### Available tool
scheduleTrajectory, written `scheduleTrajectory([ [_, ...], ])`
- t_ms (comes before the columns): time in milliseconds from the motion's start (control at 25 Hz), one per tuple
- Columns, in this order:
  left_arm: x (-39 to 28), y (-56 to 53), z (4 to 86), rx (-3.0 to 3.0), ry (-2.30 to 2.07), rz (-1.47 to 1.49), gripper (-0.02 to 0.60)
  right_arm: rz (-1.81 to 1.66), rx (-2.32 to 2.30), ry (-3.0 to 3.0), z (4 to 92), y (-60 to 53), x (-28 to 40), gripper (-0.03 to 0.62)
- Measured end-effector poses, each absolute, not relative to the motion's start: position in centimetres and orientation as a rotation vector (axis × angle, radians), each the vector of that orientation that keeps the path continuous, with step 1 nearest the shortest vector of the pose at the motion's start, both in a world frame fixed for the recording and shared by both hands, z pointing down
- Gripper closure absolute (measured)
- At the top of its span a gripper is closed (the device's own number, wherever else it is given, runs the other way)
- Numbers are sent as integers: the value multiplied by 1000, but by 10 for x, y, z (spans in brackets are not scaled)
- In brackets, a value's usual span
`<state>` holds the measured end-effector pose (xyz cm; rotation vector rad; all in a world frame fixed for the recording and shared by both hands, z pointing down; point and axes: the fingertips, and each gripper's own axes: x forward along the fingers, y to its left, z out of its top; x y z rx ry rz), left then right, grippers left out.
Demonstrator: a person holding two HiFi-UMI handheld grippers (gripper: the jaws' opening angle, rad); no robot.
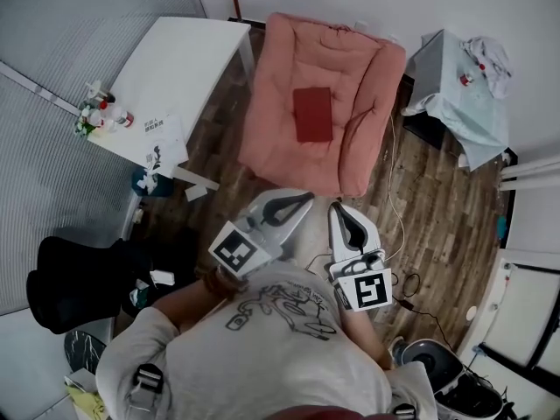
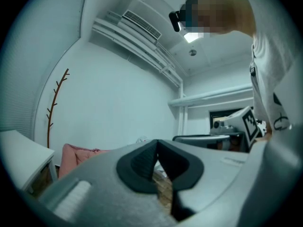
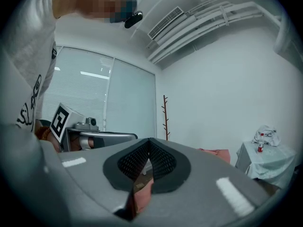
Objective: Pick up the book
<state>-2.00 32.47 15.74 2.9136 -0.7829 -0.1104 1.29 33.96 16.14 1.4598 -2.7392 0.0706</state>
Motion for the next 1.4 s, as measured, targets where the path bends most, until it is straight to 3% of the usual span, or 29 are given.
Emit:
scheduleTrajectory([
  [1400,-70,82,164,2912,-670,-93,577,98,1517,-2674,162,98,-39,588],
])
